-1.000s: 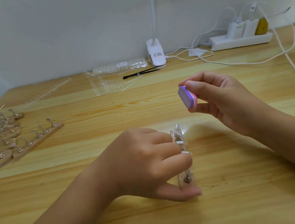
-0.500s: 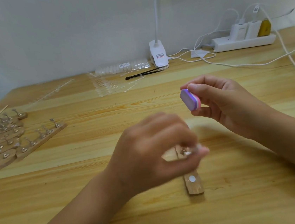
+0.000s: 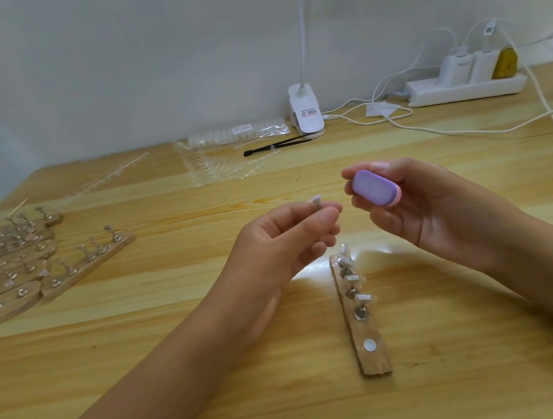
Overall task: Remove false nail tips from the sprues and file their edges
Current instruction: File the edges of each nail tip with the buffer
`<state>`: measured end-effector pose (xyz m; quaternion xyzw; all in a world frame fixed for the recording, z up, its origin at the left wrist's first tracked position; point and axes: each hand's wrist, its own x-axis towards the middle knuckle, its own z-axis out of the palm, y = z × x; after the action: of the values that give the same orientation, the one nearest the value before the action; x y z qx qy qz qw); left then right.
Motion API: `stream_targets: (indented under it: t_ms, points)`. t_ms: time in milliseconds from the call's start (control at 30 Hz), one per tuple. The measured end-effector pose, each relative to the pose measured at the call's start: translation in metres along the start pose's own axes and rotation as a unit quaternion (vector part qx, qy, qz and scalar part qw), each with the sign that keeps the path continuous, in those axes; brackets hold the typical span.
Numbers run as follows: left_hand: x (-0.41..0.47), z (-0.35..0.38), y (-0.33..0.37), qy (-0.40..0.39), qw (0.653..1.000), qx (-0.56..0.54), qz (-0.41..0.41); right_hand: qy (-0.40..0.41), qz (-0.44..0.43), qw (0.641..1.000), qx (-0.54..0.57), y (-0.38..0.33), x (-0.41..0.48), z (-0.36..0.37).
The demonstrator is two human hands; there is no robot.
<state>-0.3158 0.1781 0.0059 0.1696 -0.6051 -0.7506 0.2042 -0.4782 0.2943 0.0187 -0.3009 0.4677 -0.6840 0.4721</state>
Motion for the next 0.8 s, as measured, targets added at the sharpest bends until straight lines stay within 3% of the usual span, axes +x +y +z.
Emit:
stream_targets:
  t_ms: [200, 800]
  points:
    - [0.004, -0.002, 0.002, 0.044, 0.996, -0.070, -0.027, -0.005, 0.001, 1.000, 0.005, 0.000, 0.000, 0.000]
    - [0.008, -0.006, -0.004, 0.000, 0.990, -0.134, -0.039, -0.101, -0.059, 0.983, -0.145, 0.011, -0.005, 0.004]
